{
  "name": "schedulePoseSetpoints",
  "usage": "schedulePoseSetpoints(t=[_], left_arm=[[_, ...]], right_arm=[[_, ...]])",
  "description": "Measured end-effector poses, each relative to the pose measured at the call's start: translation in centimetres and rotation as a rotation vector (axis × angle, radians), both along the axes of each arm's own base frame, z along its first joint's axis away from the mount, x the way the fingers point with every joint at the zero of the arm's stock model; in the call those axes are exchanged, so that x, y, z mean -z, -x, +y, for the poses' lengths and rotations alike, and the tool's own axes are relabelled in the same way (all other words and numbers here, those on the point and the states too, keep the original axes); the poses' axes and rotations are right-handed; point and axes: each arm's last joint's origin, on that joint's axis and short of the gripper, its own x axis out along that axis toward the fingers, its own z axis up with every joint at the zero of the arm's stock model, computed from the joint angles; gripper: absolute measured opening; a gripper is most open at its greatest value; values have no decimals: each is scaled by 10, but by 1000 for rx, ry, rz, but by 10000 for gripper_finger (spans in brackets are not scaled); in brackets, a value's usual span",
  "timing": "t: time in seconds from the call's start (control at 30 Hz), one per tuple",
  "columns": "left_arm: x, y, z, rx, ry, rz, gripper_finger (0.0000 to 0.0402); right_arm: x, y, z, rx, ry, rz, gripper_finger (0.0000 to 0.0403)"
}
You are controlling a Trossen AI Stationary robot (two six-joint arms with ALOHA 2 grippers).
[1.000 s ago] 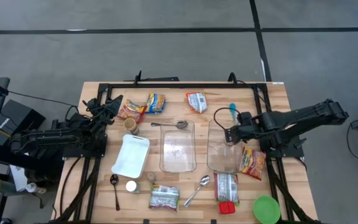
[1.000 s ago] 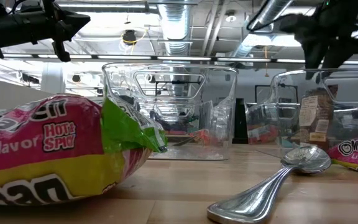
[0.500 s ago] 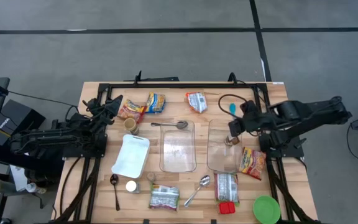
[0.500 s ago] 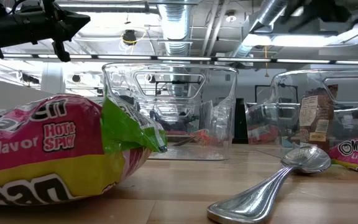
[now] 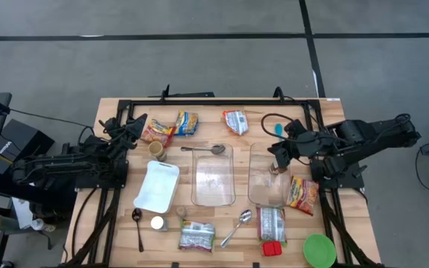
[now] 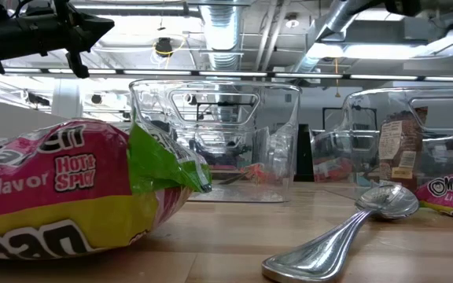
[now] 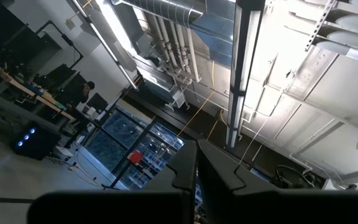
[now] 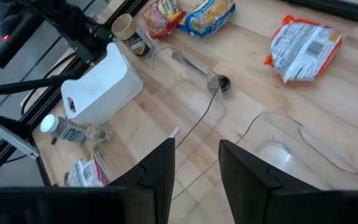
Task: Pick & Place Food Item
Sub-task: Put the top red noodle pack into the left transparent bin
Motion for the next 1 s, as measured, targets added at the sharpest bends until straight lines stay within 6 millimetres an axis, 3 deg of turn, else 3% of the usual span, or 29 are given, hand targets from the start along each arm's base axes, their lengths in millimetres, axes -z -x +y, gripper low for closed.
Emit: schedulePoseSetpoints(t=[0.23, 0.6, 0.9, 1.0], left_arm=[[-1, 1, 0, 7, 4, -21, 8], [-13, 10, -3, 189, 142, -333, 8], [-25, 22, -6, 234, 103, -514, 8], [-39, 22, -7, 249, 81, -544, 8]], right_arm=[[1, 0, 2, -39, -40, 11, 118], [3, 3, 1, -50, -42, 54, 119], [4, 4, 0, -38, -13, 65, 118], [4, 4, 0, -40, -11, 65, 118]])
